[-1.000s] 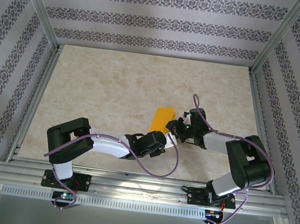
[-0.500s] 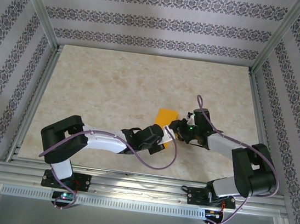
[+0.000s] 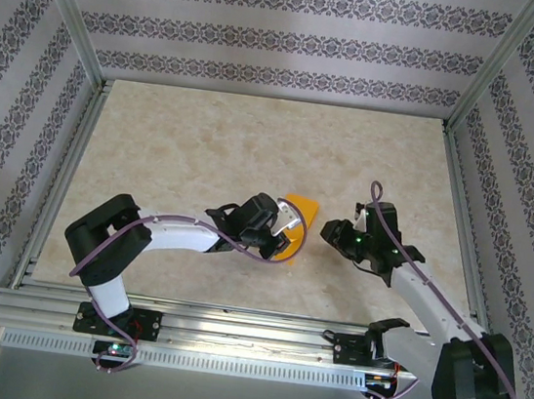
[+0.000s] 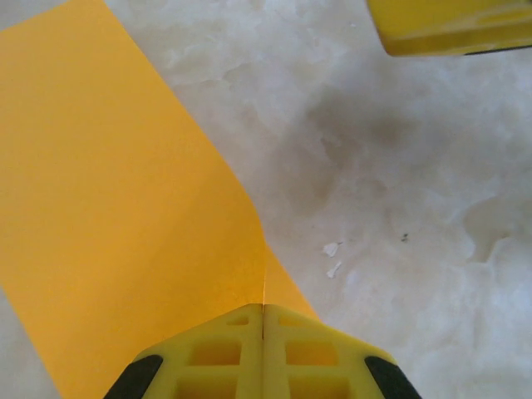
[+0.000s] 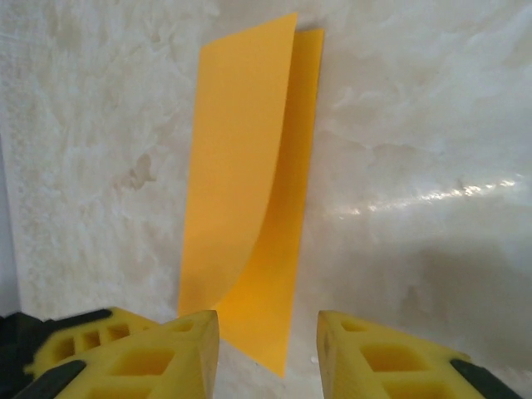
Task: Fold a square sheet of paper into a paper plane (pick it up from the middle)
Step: Fold the triangle a second time at the center of the table.
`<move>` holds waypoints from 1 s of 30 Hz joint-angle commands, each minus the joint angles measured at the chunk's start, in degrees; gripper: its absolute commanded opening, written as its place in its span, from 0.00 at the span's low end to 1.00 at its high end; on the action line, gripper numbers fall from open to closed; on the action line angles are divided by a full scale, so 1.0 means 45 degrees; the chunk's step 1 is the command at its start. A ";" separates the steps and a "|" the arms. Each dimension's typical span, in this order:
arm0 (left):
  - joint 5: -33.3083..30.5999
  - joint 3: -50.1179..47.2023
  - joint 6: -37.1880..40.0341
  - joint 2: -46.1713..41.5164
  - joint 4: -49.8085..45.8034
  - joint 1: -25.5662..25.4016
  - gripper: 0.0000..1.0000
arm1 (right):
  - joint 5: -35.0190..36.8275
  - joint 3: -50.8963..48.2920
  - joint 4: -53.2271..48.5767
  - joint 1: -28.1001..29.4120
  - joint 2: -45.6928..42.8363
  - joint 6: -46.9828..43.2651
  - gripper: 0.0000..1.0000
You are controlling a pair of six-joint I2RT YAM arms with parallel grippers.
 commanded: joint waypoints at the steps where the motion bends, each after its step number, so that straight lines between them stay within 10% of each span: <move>1: 0.1208 0.0476 -0.0930 0.0195 -0.0578 0.0273 0.00 | -0.0226 0.0124 -0.1374 -0.0012 -0.0244 -0.0804 0.32; 7: 0.1402 0.0460 -0.2003 0.0585 -0.0360 0.0418 0.00 | -0.1698 0.0030 -0.1041 0.0073 0.0732 -0.0645 0.17; 30: 0.0821 -0.0053 -0.7494 0.0204 0.1325 0.0255 0.00 | -0.2860 0.0898 -0.1068 0.1612 0.3180 0.0962 0.09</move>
